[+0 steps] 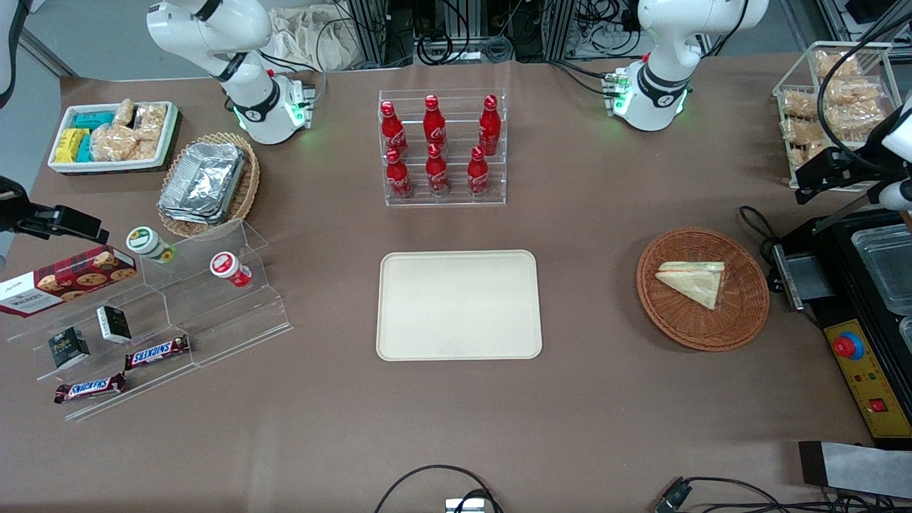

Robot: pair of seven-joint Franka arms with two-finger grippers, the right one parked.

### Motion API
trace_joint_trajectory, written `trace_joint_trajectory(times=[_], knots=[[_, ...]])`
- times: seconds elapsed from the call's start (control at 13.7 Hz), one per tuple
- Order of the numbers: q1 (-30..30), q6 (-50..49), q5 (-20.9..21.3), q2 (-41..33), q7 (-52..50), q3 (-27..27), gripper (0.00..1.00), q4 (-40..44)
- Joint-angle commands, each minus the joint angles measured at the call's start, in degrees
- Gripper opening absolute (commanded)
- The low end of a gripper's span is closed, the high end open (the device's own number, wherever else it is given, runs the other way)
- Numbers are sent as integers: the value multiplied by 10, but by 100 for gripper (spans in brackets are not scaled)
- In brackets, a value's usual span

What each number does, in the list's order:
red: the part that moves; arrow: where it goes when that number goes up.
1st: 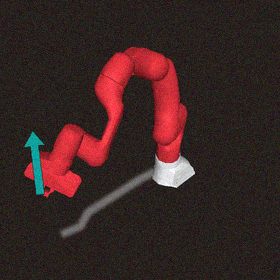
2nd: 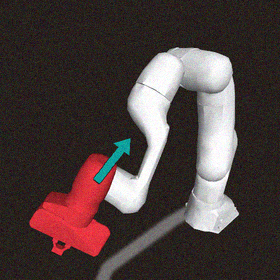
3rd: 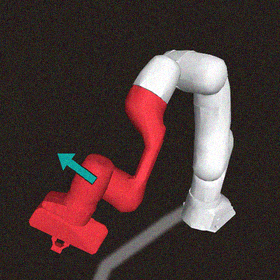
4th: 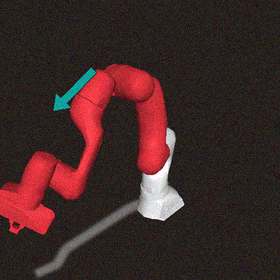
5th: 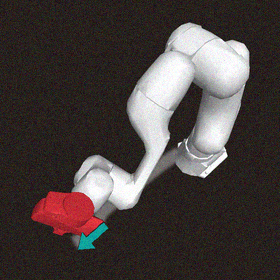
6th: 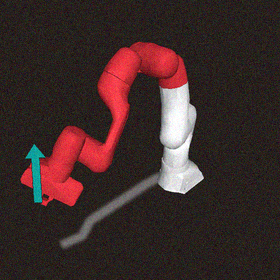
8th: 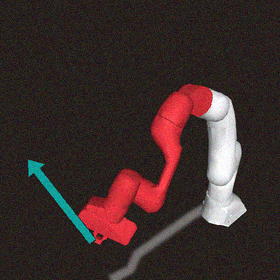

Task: Place sandwich from basket to tray
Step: 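Move the left gripper over the wrapped sandwich in the wicker basket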

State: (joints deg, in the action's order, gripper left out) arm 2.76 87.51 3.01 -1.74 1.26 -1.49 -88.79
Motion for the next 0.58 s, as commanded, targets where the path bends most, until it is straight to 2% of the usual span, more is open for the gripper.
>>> trace_joint_trajectory(times=[0.0, 0.51], knots=[[8, -15, 12, 6, -13, 2, 100, 15], [-8, -11, 8, 48, -65, -4, 100, -2]])
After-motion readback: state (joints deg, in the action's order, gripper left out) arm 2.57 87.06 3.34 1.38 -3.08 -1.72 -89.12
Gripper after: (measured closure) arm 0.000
